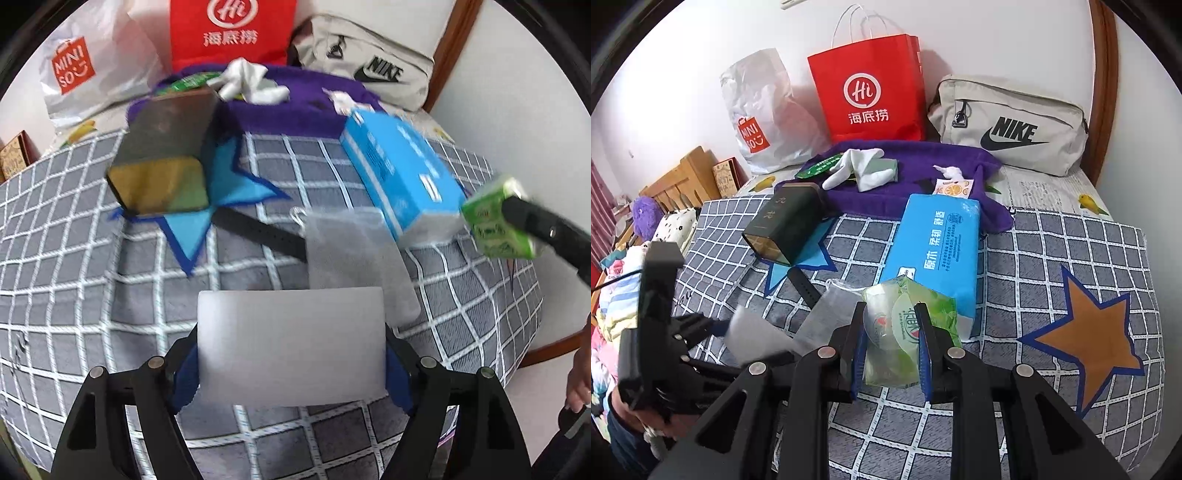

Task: Organize soft objects
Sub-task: 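Carry the wipes pack in the right tool while the left tool carries the sponge over the towel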

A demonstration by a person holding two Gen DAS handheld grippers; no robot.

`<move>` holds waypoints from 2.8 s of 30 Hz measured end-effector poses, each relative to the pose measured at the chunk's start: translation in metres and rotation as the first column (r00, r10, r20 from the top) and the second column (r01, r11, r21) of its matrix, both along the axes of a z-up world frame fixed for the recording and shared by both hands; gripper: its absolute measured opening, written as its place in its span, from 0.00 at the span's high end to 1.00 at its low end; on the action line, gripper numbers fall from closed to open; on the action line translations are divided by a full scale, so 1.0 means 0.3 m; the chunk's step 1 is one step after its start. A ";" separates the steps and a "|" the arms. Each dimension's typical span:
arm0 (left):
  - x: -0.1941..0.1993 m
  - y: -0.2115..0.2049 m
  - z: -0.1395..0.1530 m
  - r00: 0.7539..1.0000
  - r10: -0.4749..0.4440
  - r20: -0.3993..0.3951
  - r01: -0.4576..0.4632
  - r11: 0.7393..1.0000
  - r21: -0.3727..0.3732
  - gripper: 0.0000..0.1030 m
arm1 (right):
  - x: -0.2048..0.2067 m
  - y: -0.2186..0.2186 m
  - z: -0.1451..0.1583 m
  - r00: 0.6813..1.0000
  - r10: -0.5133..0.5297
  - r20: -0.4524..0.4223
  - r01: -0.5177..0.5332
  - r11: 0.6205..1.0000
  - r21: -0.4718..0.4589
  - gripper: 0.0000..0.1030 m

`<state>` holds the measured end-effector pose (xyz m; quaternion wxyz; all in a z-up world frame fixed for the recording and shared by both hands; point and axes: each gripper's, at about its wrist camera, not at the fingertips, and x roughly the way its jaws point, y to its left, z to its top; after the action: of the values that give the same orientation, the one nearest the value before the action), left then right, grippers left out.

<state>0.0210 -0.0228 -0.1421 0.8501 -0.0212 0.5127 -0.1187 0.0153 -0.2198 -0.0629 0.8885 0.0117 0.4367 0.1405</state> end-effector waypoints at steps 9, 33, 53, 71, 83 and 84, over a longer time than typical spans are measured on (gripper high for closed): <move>0.063 0.086 0.114 0.996 0.053 0.076 -0.054 0.999 0.010 0.23 | 0.042 0.005 0.043 1.000 0.002 0.024 -0.003 1.000 0.009 0.77; 0.378 0.122 0.306 0.963 0.094 0.253 -0.137 0.978 0.158 0.23 | 0.351 0.002 0.093 0.997 -0.026 0.073 0.025 1.000 0.004 0.77; 0.628 0.109 0.300 0.966 0.081 0.246 -0.122 0.980 0.158 0.23 | 0.652 -0.009 0.043 0.997 -0.048 0.053 0.049 0.999 -0.020 0.77; 0.784 0.136 0.208 0.980 0.080 0.182 -0.110 0.981 0.161 0.23 | 0.872 0.084 -0.130 0.998 -0.007 -0.064 0.000 0.995 -0.099 0.77; 0.816 0.150 0.188 0.983 0.087 0.159 -0.112 0.982 0.154 0.23 | 0.923 0.149 -0.159 0.992 0.053 -0.115 -0.063 0.995 -0.081 0.58; 0.815 0.148 0.189 0.984 0.084 0.157 -0.108 0.983 0.151 0.23 | 0.926 0.153 -0.158 0.991 0.056 -0.120 -0.065 0.996 -0.069 0.54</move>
<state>0.2655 0.0217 -0.0856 0.8899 0.0308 0.4535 -0.0372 0.2930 -0.1740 -0.1104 0.8562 -0.0256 0.4935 0.1507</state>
